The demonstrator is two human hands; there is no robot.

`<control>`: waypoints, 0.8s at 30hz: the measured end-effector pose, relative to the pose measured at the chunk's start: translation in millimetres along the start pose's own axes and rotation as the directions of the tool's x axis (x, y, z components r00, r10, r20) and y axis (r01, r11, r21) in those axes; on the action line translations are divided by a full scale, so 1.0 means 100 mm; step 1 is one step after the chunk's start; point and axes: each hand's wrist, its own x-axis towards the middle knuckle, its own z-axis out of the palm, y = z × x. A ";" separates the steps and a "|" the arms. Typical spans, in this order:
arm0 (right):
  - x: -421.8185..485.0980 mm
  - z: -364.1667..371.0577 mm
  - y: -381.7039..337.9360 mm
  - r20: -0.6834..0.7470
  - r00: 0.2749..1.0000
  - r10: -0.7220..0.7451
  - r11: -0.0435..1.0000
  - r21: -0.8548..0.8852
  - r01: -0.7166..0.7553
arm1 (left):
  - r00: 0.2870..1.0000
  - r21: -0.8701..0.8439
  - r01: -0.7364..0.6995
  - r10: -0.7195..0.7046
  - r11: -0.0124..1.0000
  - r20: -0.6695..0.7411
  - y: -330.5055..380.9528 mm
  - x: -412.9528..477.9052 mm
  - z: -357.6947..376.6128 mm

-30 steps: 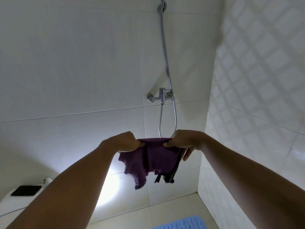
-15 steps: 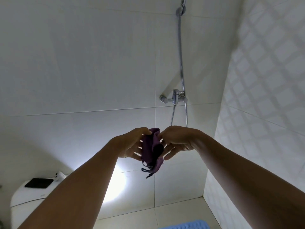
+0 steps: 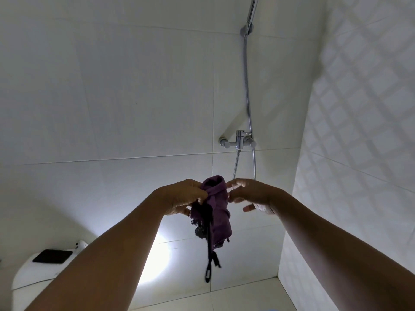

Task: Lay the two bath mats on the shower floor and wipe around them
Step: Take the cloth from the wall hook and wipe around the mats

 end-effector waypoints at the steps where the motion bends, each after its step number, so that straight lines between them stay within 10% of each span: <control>1: -0.01 0.00 0.04 0.047 0.999 0.020 1.000 0.006 -0.020 | 1.000 -0.009 0.006 -0.006 1.000 -0.004 0.05 -0.03 0.00; 11: -0.09 0.13 -0.10 -0.127 0.987 -0.099 0.965 0.229 0.126 | 0.928 -0.430 -0.057 -0.111 0.901 -0.356 -0.10 -0.03 0.10; 19: -0.04 0.32 -0.22 -0.258 0.959 -0.119 0.974 0.160 0.164 | 0.982 -0.688 0.163 -0.185 0.707 0.042 -0.48 0.02 0.29; 24: -0.03 0.37 -0.16 -0.257 0.960 -0.110 0.971 0.179 0.159 | 0.988 -0.693 0.026 -0.124 0.720 -0.093 -0.59 0.07 0.26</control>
